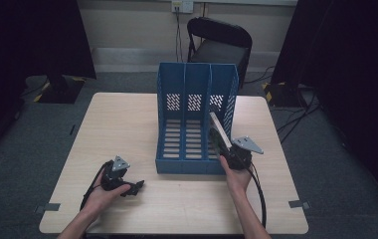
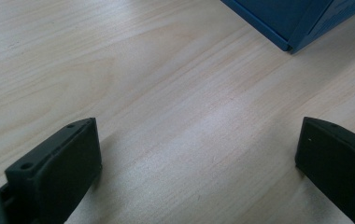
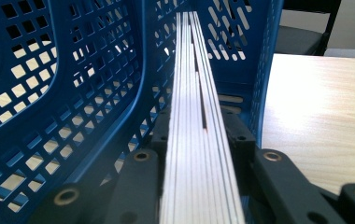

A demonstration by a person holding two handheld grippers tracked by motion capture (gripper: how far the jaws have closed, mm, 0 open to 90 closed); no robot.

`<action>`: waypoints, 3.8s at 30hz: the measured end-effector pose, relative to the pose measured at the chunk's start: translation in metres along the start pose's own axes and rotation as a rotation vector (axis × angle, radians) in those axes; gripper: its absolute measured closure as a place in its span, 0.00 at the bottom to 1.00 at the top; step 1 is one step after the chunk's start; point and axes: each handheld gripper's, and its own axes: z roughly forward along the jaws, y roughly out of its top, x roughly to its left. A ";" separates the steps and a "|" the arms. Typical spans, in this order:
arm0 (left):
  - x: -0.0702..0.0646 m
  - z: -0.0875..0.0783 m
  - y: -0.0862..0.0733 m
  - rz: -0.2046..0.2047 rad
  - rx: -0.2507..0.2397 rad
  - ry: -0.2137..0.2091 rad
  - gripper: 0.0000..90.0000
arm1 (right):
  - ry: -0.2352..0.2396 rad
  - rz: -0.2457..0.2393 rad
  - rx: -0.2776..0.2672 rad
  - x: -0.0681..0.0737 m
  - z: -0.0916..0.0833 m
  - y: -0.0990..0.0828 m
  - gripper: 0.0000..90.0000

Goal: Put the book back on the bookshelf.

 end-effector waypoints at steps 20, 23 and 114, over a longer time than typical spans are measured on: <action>0.001 0.002 0.002 0.002 0.001 0.000 0.00 | -0.110 0.006 -0.003 0.009 0.000 0.002 0.85; 0.001 0.002 0.002 0.002 -0.001 0.000 0.00 | -0.125 0.008 -0.005 0.009 -0.001 0.002 0.85; 0.000 0.001 0.001 0.000 0.001 0.002 0.00 | -0.253 0.032 0.056 0.005 0.006 0.016 0.69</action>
